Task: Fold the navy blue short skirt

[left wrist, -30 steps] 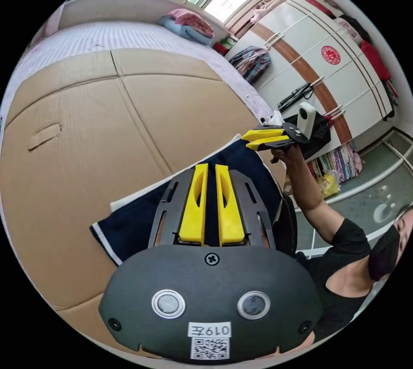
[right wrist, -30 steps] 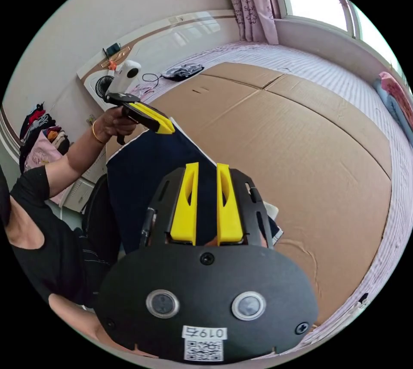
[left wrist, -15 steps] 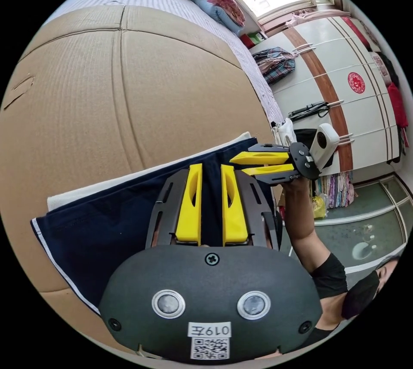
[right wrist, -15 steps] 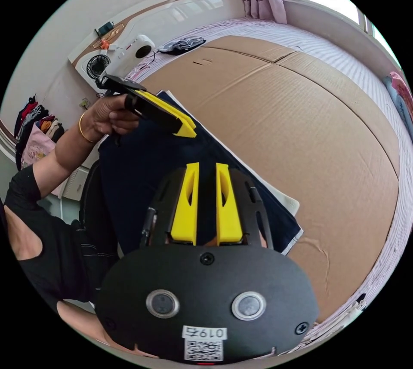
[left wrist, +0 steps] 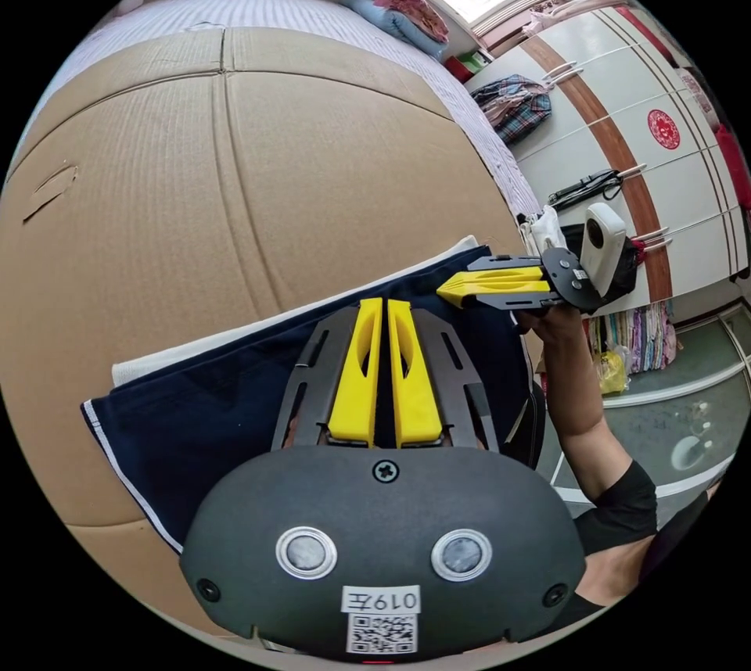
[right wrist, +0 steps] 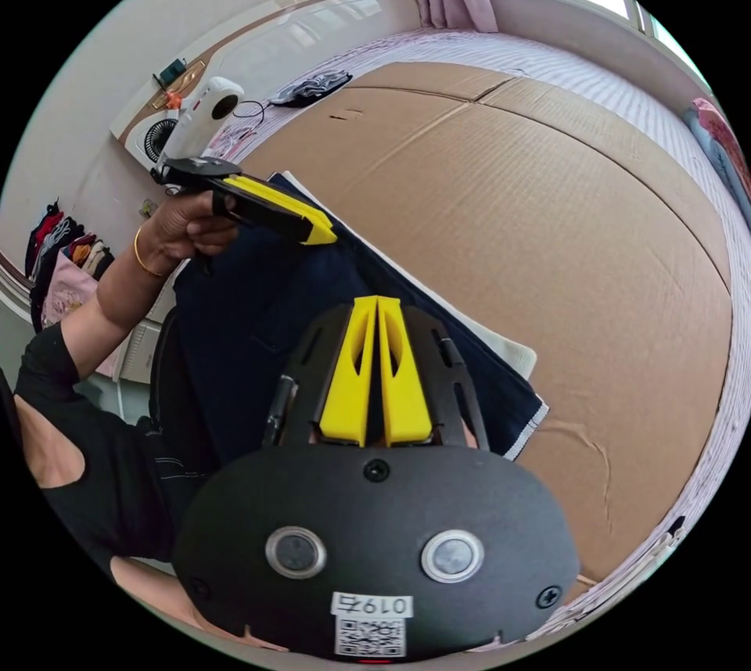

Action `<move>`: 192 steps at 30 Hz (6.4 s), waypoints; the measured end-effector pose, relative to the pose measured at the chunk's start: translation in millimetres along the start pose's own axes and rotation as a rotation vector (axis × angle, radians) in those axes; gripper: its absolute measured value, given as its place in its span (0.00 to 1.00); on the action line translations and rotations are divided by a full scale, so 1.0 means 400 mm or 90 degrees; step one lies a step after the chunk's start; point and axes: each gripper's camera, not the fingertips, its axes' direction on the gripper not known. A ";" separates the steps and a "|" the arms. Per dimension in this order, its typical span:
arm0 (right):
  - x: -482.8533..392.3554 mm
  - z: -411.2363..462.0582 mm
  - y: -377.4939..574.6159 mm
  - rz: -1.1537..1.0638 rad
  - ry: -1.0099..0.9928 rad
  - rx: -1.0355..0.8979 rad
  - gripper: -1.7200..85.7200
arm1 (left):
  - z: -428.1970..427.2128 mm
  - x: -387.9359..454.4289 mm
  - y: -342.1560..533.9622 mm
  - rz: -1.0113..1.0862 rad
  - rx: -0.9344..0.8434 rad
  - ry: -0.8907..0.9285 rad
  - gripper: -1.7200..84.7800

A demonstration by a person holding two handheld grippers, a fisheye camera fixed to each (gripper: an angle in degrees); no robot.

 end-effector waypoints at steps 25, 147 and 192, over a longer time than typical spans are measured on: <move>-0.057 -0.052 0.007 -0.234 0.102 -0.026 0.08 | -0.102 0.176 0.042 0.028 0.050 -0.046 0.04; 0.677 -0.587 -0.068 -0.196 -0.135 0.020 0.09 | -0.402 0.164 -0.178 0.015 0.070 -0.142 0.05; 0.743 -0.243 0.331 -0.132 -0.164 0.004 0.07 | -0.759 0.396 0.019 0.054 0.053 -0.281 0.09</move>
